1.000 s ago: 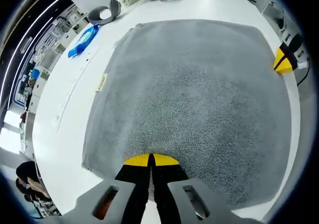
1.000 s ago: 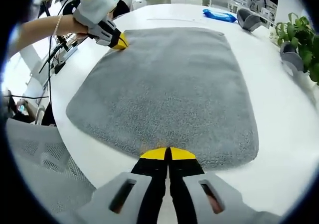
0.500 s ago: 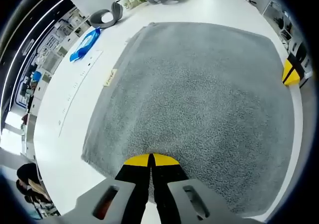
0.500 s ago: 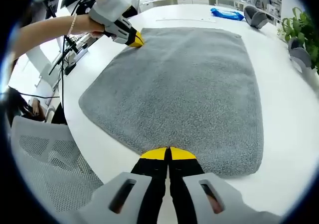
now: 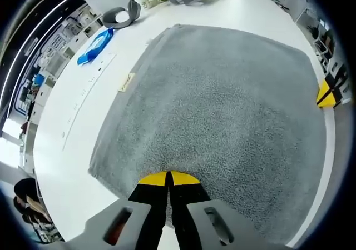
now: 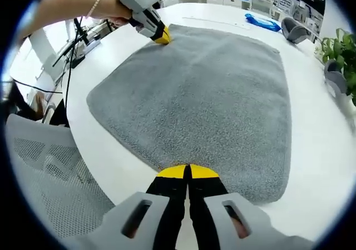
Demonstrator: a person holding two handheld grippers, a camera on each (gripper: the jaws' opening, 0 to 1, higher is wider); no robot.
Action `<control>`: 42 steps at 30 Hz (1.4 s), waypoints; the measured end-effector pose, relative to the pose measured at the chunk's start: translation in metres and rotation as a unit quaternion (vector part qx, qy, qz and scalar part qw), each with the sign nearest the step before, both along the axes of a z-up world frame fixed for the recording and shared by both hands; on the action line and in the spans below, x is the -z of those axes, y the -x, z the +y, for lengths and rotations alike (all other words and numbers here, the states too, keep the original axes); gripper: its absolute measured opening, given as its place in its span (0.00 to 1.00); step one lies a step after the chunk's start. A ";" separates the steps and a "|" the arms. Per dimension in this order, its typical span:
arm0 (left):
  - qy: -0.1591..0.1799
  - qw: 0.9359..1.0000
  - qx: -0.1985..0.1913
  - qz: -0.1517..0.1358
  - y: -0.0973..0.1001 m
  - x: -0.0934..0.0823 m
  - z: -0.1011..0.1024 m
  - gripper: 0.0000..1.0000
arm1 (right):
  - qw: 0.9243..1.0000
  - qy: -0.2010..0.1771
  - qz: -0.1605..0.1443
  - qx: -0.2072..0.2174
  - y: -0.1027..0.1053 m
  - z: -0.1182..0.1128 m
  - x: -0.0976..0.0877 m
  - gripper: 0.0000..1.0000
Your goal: Fold the towel on the table until its edges align and the towel forms a compact rectangular stack.
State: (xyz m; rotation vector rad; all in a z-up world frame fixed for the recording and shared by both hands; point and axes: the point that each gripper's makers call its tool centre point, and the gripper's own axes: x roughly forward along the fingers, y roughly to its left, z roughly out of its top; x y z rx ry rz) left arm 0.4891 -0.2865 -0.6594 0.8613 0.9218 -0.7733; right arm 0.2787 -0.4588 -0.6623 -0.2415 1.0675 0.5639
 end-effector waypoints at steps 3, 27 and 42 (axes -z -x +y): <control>-0.008 1.000 0.000 -0.008 0.001 0.000 0.000 0.00 | 1.000 0.021 0.002 -0.013 0.000 0.000 0.000 0.00; 0.060 0.991 -0.039 -0.110 0.037 -0.075 -0.010 0.01 | 0.999 0.009 -0.016 -0.037 0.000 -0.002 0.000 0.00; 0.321 0.930 -0.159 -0.083 0.122 -0.108 -0.023 0.01 | 0.998 0.005 -0.033 -0.047 0.000 -0.001 0.000 0.00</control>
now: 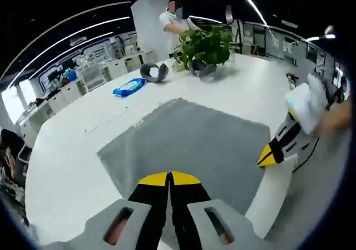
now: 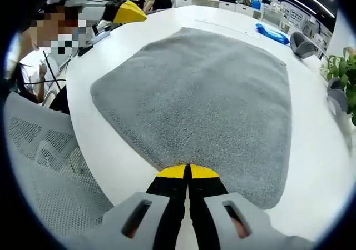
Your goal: Fold the towel on the table until its edges align and the towel forms a compact rectangular stack.
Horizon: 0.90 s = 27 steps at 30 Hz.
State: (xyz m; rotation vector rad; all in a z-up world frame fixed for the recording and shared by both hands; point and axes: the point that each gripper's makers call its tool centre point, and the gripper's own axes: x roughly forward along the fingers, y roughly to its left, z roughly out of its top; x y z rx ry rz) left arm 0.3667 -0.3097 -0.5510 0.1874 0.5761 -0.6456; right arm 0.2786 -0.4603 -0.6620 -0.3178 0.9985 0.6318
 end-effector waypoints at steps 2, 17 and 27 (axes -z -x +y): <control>0.036 0.999 -0.001 0.024 0.014 0.003 -0.005 0.01 | 1.000 0.000 0.000 -0.001 0.000 0.000 0.000 0.00; 0.029 0.993 0.072 0.085 0.068 0.052 -0.031 0.16 | 0.998 0.003 -0.016 -0.054 0.002 0.002 -0.001 0.00; -0.024 0.982 0.123 0.140 0.098 0.087 -0.034 0.18 | 0.997 -0.020 -0.017 -0.078 0.002 0.001 -0.002 0.00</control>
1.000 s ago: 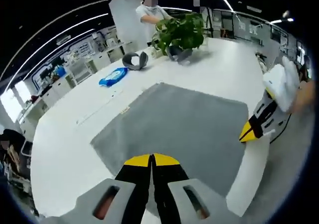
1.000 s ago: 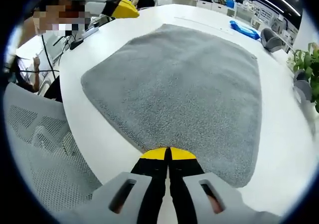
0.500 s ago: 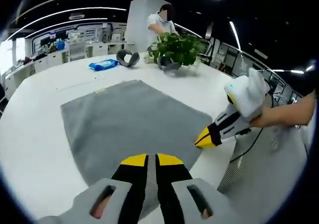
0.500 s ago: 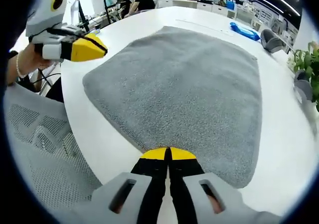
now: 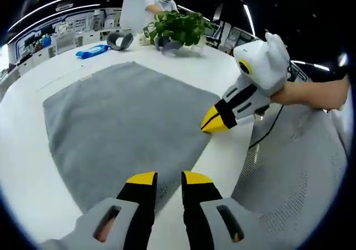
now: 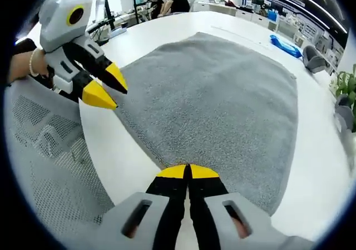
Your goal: Fold the towel on the table until its edges align and the towel forms a compact rectangular stack.
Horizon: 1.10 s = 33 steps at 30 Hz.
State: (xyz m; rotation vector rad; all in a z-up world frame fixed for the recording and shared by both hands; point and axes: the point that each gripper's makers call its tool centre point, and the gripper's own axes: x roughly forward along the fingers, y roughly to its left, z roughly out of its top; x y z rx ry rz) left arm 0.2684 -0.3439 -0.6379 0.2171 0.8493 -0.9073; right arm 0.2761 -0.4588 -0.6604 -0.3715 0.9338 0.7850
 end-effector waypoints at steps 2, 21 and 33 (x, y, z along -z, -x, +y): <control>-0.003 1.000 0.004 0.005 0.004 0.003 0.002 0.18 | 1.000 -0.001 -0.004 -0.016 0.002 0.001 0.000 0.00; -0.102 0.988 0.095 -0.059 0.012 0.018 0.013 0.22 | 0.991 -0.014 -0.009 -0.132 0.018 0.006 -0.001 0.05; -0.111 0.987 0.096 -0.066 0.011 0.018 0.025 0.16 | 0.977 0.003 -0.028 -0.211 0.031 0.005 0.000 0.17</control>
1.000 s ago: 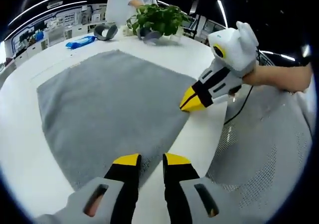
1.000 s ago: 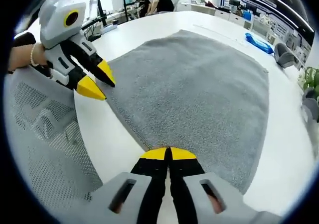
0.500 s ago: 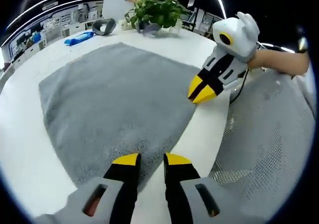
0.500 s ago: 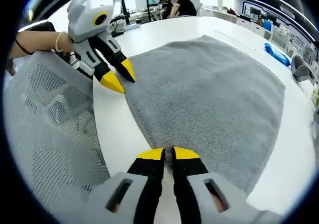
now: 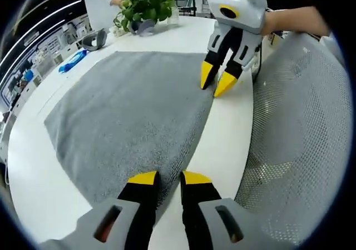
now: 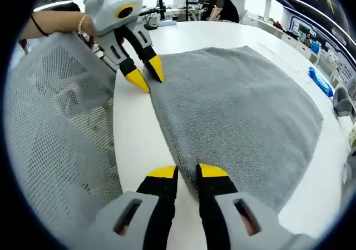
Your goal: Fold the towel on the table until its edges align and the towel forms a compact rectangular stack.
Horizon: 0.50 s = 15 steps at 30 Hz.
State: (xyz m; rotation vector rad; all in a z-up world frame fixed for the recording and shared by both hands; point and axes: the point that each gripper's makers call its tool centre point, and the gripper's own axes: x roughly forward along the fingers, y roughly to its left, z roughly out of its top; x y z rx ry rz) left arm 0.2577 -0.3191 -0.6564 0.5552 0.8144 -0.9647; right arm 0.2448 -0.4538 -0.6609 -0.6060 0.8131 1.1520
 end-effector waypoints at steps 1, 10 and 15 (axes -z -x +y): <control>0.000 1.000 0.001 0.000 0.000 0.000 0.000 0.16 | 1.000 0.010 -0.016 -0.017 -0.001 -0.001 0.000 0.17; -0.010 1.000 0.008 -0.008 -0.001 0.000 0.008 0.16 | 1.000 0.010 -0.026 -0.006 -0.005 -0.010 -0.001 0.10; 0.004 1.000 0.003 -0.005 -0.001 0.001 0.012 0.16 | 1.000 0.009 -0.026 0.001 -0.006 -0.022 -0.003 0.09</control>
